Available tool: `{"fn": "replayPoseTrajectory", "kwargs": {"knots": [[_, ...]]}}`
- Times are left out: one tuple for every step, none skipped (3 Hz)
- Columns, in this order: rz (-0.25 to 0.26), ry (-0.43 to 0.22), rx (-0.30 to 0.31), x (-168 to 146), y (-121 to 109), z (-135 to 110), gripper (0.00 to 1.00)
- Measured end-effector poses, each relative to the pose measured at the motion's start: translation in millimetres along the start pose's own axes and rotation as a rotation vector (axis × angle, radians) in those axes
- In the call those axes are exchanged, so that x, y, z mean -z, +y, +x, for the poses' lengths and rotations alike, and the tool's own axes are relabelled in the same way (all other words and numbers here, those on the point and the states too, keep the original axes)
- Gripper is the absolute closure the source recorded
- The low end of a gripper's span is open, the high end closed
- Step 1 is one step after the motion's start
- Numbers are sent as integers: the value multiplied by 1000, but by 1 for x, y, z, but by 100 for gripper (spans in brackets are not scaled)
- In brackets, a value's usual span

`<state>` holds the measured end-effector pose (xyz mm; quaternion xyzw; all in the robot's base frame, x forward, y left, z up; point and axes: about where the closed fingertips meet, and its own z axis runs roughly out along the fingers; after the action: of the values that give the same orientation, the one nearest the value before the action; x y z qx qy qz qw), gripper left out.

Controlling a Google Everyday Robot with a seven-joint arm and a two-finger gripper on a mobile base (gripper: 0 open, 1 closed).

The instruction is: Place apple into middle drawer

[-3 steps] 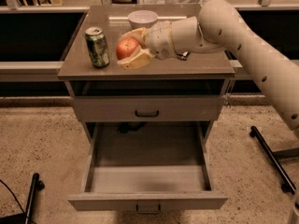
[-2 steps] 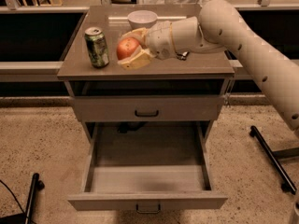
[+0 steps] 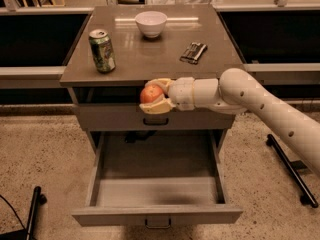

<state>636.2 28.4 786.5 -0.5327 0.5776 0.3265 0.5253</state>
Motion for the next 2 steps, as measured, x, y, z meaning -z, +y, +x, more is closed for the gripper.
{"fn": "replayPoseTrajectory", "kwargs": {"knots": [[0, 0, 0, 0, 0, 0, 100], [-10, -12, -20, -4, 3, 7, 100]]}}
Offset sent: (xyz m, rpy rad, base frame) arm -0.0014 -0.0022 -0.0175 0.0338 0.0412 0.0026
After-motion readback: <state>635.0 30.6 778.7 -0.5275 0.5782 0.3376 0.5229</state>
